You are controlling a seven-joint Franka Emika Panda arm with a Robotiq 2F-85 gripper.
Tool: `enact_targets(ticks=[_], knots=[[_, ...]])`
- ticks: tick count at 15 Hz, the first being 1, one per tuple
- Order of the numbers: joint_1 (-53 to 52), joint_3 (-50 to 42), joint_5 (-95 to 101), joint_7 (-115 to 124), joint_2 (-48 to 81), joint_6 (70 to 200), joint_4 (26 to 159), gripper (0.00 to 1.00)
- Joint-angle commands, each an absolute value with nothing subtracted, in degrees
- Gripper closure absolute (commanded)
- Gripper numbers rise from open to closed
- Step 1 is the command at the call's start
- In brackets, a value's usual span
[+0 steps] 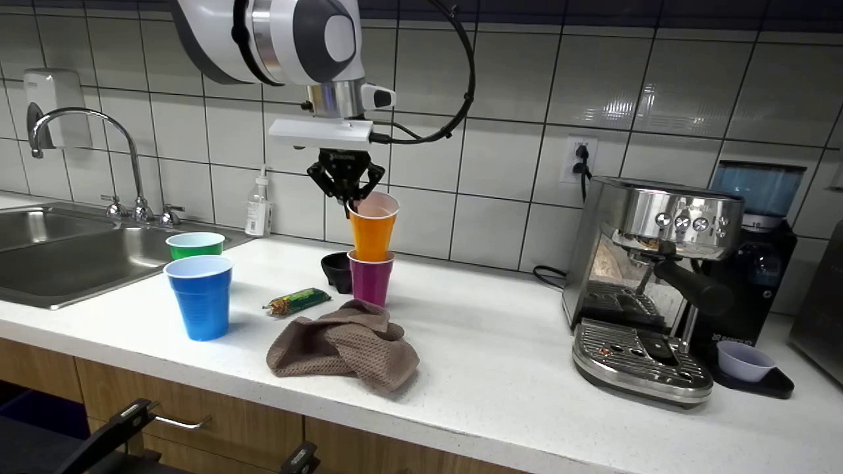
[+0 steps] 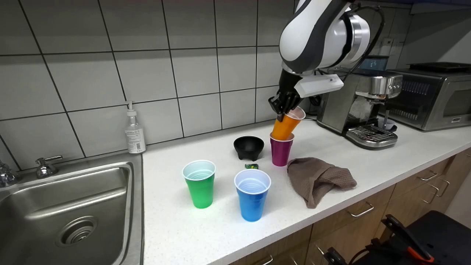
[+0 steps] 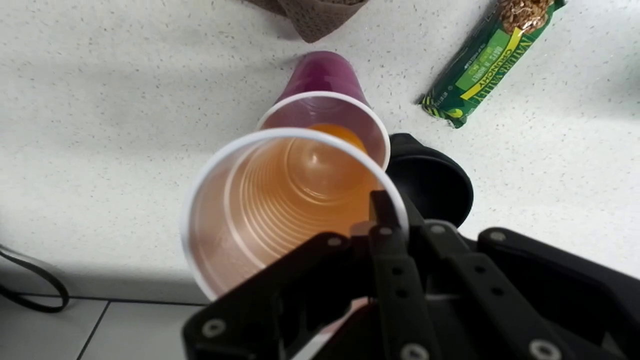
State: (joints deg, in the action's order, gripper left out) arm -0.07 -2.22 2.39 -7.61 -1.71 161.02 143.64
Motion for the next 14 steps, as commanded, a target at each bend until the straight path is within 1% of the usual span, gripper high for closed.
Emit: enact_targets(ticks=[1, 14], knots=[[0.63, -2.07, 3.69, -7.74, -3.12, 158.21, 143.77, 0.99], [0.68, -1.77, 8.96, -4.8, -0.22, 155.25, 140.23, 0.99]])
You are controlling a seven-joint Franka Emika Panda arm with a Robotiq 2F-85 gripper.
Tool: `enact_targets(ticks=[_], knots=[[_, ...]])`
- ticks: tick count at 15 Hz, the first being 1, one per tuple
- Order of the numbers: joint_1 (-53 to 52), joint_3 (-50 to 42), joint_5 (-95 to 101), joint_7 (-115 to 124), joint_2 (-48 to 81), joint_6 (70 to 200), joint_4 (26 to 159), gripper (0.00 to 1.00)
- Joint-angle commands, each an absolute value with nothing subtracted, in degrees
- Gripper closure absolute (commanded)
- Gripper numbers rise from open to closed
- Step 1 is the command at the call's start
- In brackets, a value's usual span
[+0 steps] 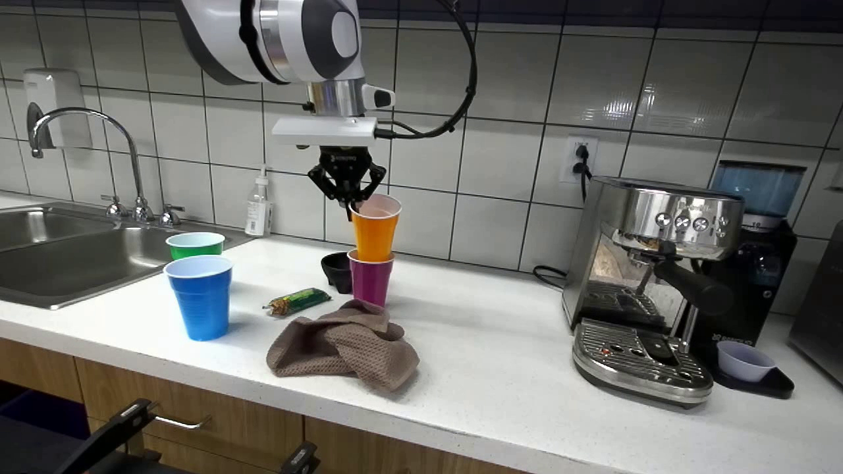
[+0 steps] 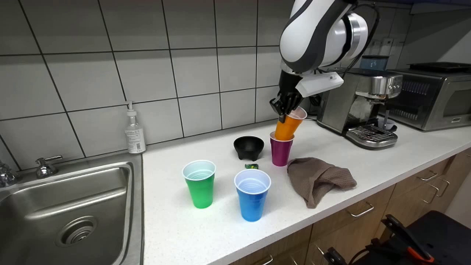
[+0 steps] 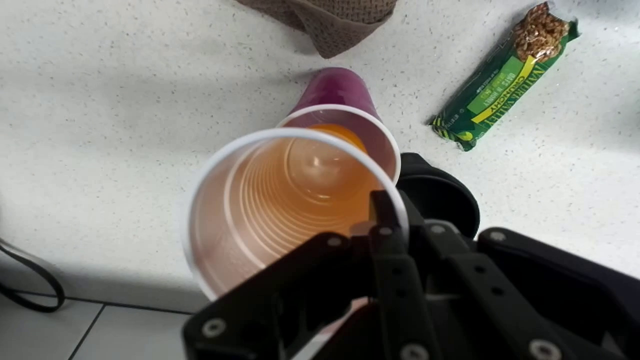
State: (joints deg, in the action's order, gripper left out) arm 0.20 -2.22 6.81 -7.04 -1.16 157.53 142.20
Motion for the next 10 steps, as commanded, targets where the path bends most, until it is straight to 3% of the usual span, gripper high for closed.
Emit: enact_targets(ticks=[1, 10], knots=[[0.67, -1.77, 9.16, -4.61, 0.09, 155.19, 140.02, 0.99], [-0.11, -1.89, 13.0, -1.4, 4.14, 154.46, 137.86, 0.99]])
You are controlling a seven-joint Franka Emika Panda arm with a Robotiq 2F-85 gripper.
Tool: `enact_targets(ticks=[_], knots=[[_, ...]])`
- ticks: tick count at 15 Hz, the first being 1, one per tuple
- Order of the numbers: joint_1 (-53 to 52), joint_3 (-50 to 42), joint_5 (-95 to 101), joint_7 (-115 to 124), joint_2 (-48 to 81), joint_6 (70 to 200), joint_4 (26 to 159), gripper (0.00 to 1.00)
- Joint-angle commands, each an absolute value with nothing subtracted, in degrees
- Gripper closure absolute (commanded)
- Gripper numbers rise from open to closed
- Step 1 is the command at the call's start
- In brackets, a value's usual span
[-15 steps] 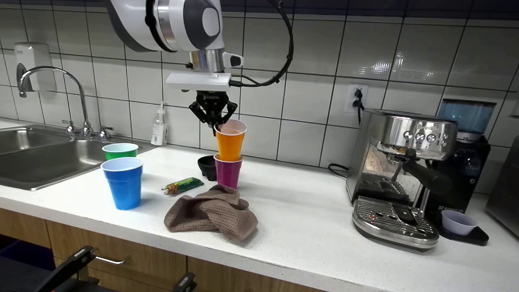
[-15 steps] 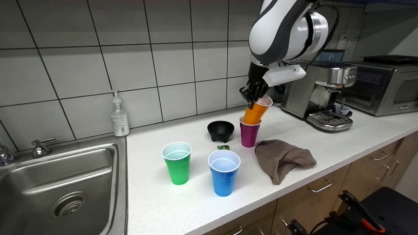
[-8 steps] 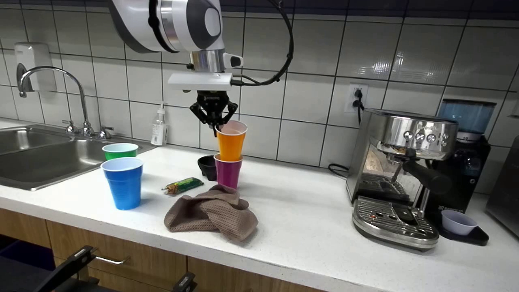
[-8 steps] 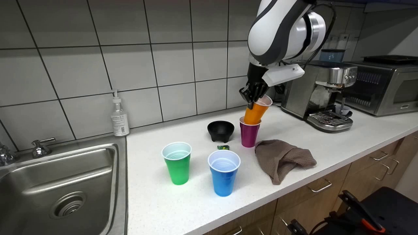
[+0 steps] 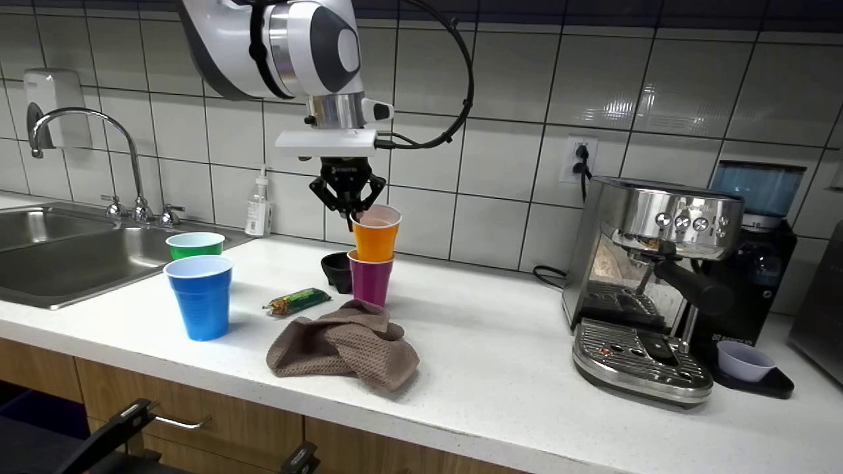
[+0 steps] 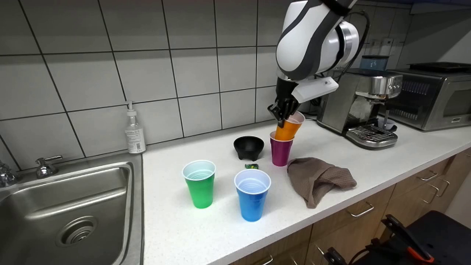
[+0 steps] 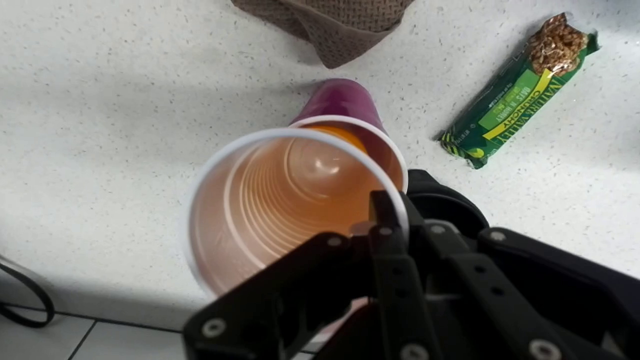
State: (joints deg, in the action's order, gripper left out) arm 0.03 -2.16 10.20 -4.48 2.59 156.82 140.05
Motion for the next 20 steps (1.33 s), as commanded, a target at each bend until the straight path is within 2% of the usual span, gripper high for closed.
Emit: enact_targets(ticks=[1, 20], knots=[[-0.24, -1.87, 13.24, -1.29, 4.56, 154.18, 137.64, 0.99], [-2.15, -2.55, 14.46, -0.45, 12.37, 150.38, 131.85, 0.99]])
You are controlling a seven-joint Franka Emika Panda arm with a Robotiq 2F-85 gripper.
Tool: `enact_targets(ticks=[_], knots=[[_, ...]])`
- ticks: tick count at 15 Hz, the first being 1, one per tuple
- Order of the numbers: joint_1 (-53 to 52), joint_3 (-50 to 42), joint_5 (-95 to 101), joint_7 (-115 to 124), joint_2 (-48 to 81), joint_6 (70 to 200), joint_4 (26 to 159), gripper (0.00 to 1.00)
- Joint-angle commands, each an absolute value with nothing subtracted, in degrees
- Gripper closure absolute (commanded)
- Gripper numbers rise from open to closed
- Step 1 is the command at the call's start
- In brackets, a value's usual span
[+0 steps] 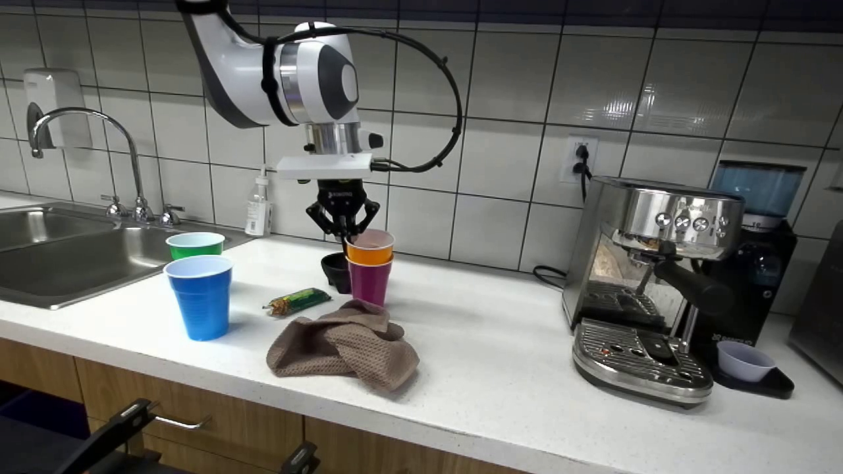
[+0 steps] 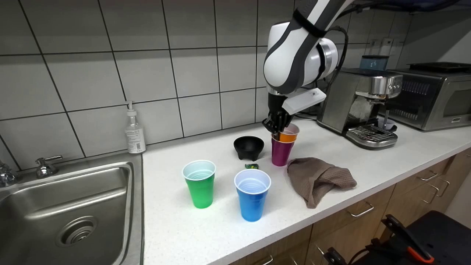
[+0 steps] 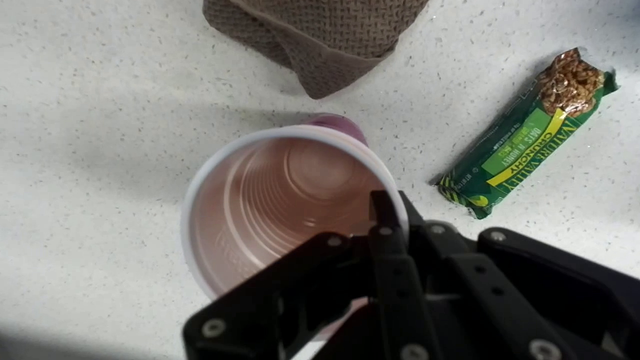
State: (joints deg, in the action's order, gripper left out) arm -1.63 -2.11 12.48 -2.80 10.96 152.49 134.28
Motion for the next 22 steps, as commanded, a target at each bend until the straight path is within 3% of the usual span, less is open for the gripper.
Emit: enact_targets(ticks=[1, 3, 5, 14, 22], knots=[[-2.18, -2.6, 14.53, -0.4, 12.61, 150.39, 131.63, 0.99], [-2.17, -2.6, 14.5, -0.48, 12.82, 150.36, 131.17, 0.99], [-2.13, -2.6, 14.33, -0.6, 12.96, 150.21, 130.89, 0.69], [-1.35, -2.3, 12.98, -2.45, 11.26, 150.6, 131.71, 0.03], [-0.47, -2.01, 10.65, -3.43, 10.55, 151.94, 132.81, 0.0]])
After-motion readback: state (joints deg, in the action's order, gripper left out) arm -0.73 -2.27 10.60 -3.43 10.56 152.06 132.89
